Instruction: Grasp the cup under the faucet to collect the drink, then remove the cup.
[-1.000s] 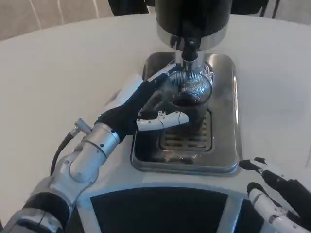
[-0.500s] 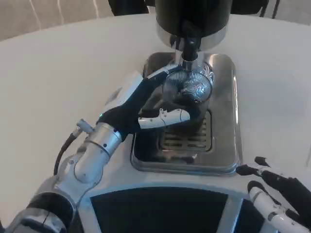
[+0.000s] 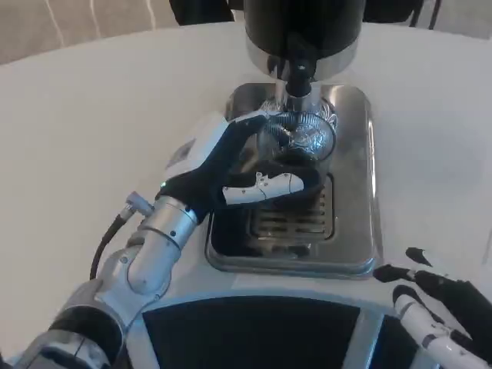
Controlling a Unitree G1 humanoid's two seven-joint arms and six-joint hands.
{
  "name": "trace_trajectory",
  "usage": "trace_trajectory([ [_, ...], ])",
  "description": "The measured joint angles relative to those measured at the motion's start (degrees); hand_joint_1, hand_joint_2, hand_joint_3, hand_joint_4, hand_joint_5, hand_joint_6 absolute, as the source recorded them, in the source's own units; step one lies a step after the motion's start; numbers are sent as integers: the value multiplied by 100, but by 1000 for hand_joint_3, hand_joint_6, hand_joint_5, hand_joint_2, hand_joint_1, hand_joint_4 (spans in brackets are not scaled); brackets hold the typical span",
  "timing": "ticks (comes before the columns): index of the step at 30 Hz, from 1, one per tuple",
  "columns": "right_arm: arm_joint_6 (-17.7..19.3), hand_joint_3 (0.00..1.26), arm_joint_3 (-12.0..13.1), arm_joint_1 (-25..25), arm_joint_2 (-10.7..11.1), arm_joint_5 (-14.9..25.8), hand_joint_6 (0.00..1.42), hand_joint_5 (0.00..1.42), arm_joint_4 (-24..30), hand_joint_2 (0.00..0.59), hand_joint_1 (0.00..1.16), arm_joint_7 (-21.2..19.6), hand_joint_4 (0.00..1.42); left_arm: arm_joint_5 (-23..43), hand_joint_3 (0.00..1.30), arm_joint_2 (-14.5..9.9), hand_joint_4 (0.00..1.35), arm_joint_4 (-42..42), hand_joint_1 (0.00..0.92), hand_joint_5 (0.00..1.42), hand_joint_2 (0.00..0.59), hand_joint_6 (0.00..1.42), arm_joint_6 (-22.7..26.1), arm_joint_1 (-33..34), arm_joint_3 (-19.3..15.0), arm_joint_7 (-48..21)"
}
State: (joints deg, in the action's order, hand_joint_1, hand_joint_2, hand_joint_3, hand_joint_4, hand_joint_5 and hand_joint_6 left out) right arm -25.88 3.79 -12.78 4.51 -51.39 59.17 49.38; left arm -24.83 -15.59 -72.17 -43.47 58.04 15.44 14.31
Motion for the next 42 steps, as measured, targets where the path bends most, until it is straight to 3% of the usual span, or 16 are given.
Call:
trace_trajectory([
  [8, 3, 247, -17, -45, -185, -101, 0, 0, 0, 586, 0, -1, 1, 60, 648, 74, 584, 0, 465, 462, 137, 155, 94, -14, -73, 111],
  [15, 19, 231, 28, -80, -222, -120, 0, 0, 0, 586, 2, -1, 1, 186, 874, 197, 887, 25, 519, 773, 164, 278, 48, -176, -135, 292],
  [19, 72, 224, 73, -98, -251, -112, 0, 0, 0, 586, 1, -1, 1, 162, 903, 226, 1015, 84, 524, 966, 132, 341, 20, -249, -126, 493],
  [26, 201, 217, 220, -186, -374, -93, 0, 0, 0, 586, 0, -1, 0, 31, 914, 208, 1089, 168, 532, 1069, 95, 379, -88, -374, -82, 866],
  [42, 396, 210, 379, -147, -572, -44, 1, 0, 0, 586, 0, -12, 0, -36, 924, -484, 1111, 364, 554, 1232, 55, 461, -635, -743, -154, 790],
])
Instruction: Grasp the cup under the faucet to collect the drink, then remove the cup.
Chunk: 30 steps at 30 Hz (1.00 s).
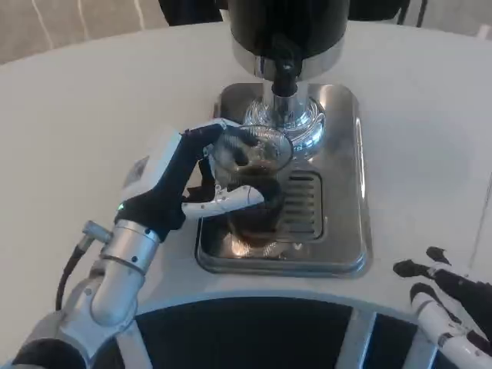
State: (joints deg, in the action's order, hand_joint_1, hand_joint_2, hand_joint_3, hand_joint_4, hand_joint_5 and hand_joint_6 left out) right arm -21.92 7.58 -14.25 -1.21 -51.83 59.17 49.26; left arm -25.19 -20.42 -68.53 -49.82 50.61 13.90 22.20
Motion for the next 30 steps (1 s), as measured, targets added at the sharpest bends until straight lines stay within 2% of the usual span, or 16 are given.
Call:
trace_trajectory([
  [10, 62, 210, 30, 274, -50, -63, 1, 0, 0, 582, 0, 8, 0, 177, 923, -361, 1111, 350, 563, 1259, 42, 479, -379, -534, -391, -309],
  [22, -84, 158, -165, 535, -23, -304, 1, 0, 0, 559, 0, 102, 0, 650, 918, -614, 1120, 932, 562, 1267, 36, 484, -630, -1058, -955, -947],
  [24, -84, 155, -171, 580, 24, -313, 0, 0, -1, 558, 0, 138, 0, 710, 916, -644, 1123, 1068, 563, 1267, 32, 486, -672, -1159, -1052, -1049],
  [30, -83, 138, -416, 981, 528, -516, 0, 0, 0, 556, 0, 415, 0, 902, 914, -751, 1124, 1510, 564, 1267, 28, 493, -858, -1454, -1298, -1358],
])
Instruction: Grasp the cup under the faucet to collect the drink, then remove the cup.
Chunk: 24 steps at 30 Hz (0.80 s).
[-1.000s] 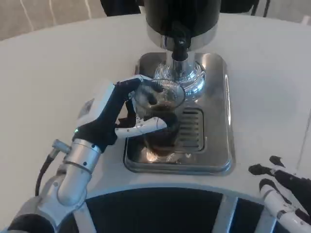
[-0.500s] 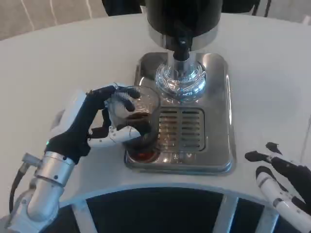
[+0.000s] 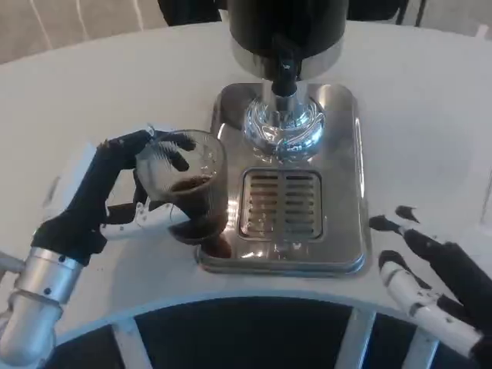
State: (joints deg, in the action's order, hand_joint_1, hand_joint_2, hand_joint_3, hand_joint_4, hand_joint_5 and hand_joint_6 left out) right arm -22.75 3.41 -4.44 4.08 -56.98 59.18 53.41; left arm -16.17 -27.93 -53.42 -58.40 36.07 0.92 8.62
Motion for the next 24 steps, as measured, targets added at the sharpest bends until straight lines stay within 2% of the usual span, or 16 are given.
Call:
trace_trajectory([
  [12, 177, 108, -631, 273, 509, -221, 0, 0, 0, 552, 0, 110, 0, 276, 914, -83, 1111, 860, 573, 1267, 16, 499, -104, -662, -260, -489],
  [19, 373, 71, -804, 297, 701, -244, 0, 0, 0, 552, 0, 110, 0, 438, 914, -80, 1111, 1536, 575, 1267, 13, 501, -127, -1023, -284, -752],
  [24, 687, 50, -865, 282, 782, -304, 0, 0, -1, 552, 0, 109, 0, 510, 914, -78, 1111, 1935, 582, 1267, 3, 507, -132, -1276, -279, -998],
])
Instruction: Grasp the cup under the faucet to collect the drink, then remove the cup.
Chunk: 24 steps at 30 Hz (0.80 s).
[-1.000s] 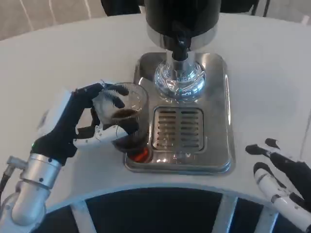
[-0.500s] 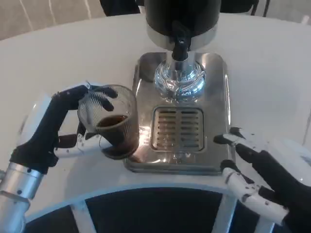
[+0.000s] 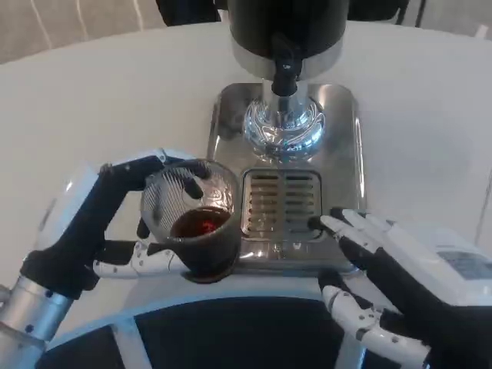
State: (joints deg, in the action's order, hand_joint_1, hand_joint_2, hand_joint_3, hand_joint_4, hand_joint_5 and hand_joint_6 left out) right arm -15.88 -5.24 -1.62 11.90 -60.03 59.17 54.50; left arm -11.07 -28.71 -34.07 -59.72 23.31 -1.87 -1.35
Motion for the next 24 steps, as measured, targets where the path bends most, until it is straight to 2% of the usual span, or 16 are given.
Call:
trace_trajectory([
  [2, 252, 47, -1, -91, -6, -82, 0, 0, 0, 552, 0, -1, 0, 83, 914, 11, 1111, 196, 583, 1267, 2, 510, -1, -157, 3, -122],
  [7, 574, 42, 51, -235, -123, -147, 0, 0, 0, 552, 0, 0, 0, 174, 914, 28, 1111, 440, 583, 1267, 1, 515, 11, -339, 4, -275],
  [17, 1303, 27, 234, -605, -635, -248, 0, 0, 0, 552, 0, 88, 0, 345, 914, 37, 1111, 873, 578, 1261, 0, 520, 24, -719, -22, -538],
  [24, 1558, 17, 303, -686, -931, -355, 0, 0, 0, 552, 0, 202, 0, 379, 914, 37, 1111, 971, 583, 1253, 0, 522, 27, -792, -85, -622],
])
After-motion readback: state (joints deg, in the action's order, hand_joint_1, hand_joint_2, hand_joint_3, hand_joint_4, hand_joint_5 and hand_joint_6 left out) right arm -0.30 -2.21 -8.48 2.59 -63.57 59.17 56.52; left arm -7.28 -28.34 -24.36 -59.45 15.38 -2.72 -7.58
